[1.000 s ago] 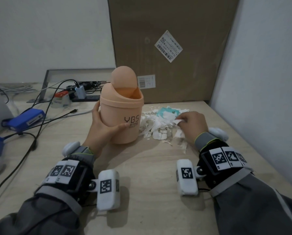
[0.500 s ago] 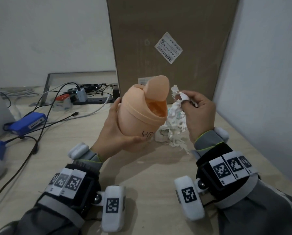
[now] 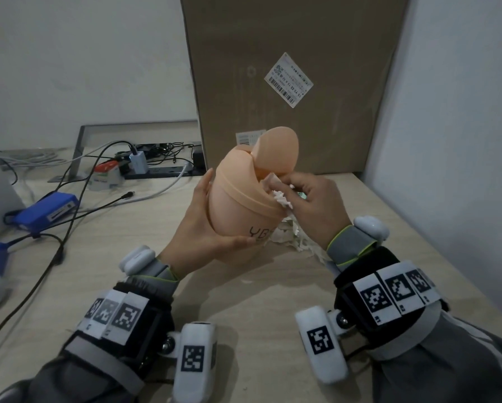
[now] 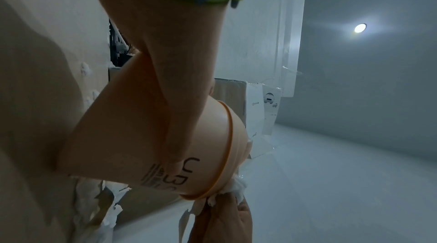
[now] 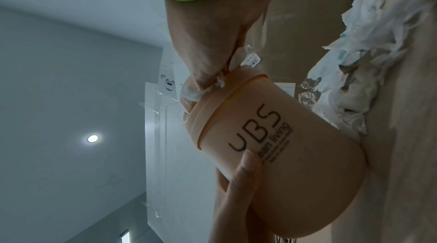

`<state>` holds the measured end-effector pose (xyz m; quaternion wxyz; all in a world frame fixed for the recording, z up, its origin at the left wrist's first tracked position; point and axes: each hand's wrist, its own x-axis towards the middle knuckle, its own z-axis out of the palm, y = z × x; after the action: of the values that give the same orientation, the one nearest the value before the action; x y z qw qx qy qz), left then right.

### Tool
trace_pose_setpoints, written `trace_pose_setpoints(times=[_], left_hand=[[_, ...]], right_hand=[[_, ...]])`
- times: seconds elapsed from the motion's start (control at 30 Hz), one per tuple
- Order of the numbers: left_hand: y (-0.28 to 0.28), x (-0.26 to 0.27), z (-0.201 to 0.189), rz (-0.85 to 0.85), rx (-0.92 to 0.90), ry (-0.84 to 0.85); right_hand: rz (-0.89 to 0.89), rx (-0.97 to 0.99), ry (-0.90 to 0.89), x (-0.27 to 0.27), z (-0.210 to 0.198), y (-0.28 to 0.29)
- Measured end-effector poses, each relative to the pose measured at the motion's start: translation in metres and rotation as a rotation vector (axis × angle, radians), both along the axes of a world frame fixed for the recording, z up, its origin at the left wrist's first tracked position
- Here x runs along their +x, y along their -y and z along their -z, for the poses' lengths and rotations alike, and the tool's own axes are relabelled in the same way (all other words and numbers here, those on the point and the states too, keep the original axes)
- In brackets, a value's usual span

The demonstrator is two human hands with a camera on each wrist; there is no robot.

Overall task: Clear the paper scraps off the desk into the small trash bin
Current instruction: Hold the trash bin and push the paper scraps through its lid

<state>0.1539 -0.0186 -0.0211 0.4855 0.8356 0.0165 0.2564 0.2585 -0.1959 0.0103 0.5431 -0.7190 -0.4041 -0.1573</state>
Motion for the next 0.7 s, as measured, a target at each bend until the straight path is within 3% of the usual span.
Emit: trace_pose_setpoints(times=[0.07,0.23,0.33,0.47,0.7], left_hand=[[0.0007,-0.0005,-0.0002,-0.003,0.009,-0.001],[0.0041,-0.0024,-0.0016,-0.014,0.059,-0.015],[0.0051,-0.0027,-0.0021,-0.019,0.057,-0.024],[0.0052,-0.0034,-0.002,-0.03,0.042,-0.023],[0.0049,-0.0023,-0.0015,-0.064,0.025,-0.038]], right_hand=[[-0.009,-0.072,0.046,-0.0025,-0.0011,0.0004],[-0.018,-0.152,-0.027,-0.0046,0.0021,-0.0024],[0.068,-0.203,0.1,-0.004,0.0006,-0.002],[0.235,0.016,0.163,-0.001,-0.0023,0.0007],[0.053,0.288,-0.023,-0.0019,-0.0027,0.0034]])
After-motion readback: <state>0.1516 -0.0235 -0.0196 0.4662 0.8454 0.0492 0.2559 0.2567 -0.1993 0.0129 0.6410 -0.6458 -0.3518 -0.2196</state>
